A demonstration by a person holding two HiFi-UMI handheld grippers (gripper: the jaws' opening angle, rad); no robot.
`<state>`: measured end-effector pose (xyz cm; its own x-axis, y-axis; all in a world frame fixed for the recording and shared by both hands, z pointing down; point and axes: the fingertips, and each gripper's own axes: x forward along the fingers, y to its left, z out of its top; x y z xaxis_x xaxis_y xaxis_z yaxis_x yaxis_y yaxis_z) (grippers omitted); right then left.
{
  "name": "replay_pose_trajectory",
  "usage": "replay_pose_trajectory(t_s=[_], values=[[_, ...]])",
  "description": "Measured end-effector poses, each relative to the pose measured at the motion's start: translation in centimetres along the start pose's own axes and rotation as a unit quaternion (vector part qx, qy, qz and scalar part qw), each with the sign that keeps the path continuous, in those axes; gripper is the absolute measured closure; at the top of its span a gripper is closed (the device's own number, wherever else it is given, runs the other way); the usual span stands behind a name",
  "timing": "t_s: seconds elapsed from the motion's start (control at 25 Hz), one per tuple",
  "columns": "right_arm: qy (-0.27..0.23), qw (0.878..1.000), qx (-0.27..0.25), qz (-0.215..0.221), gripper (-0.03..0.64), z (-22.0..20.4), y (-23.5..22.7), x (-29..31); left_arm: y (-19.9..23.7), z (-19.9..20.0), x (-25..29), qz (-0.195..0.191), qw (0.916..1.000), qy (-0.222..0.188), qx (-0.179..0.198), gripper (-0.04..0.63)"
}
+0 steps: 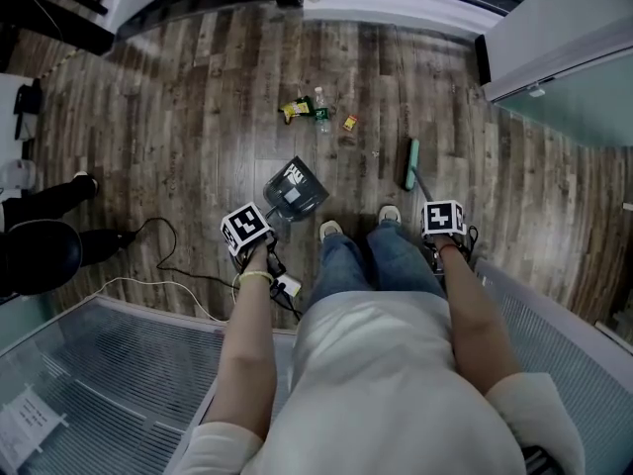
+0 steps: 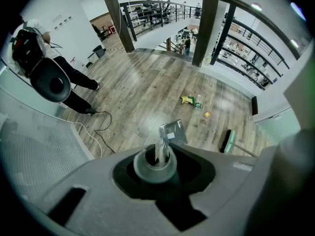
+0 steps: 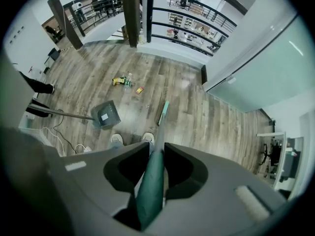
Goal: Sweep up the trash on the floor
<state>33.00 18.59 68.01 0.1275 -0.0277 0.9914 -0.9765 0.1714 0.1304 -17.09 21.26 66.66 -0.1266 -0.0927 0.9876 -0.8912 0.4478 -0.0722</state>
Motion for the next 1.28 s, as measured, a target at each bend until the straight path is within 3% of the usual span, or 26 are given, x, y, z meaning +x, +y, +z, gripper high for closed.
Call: replay_pose_trajectory(t_s=[0.4, 1.28], values=[[0.001, 0.998, -0.066, -0.004, 0.515, -0.5, 2.5, 0.1, -0.1, -0.1, -0.1, 0.000, 1.0000, 0.000, 0.000, 0.499], [0.002, 0.994, -0.111, 0.004, 0.515, 0.2, 6.1, -0.8, -0.1, -0.2, -0.2, -0.001, 1.0000, -0.002, 0.001, 0.499]])
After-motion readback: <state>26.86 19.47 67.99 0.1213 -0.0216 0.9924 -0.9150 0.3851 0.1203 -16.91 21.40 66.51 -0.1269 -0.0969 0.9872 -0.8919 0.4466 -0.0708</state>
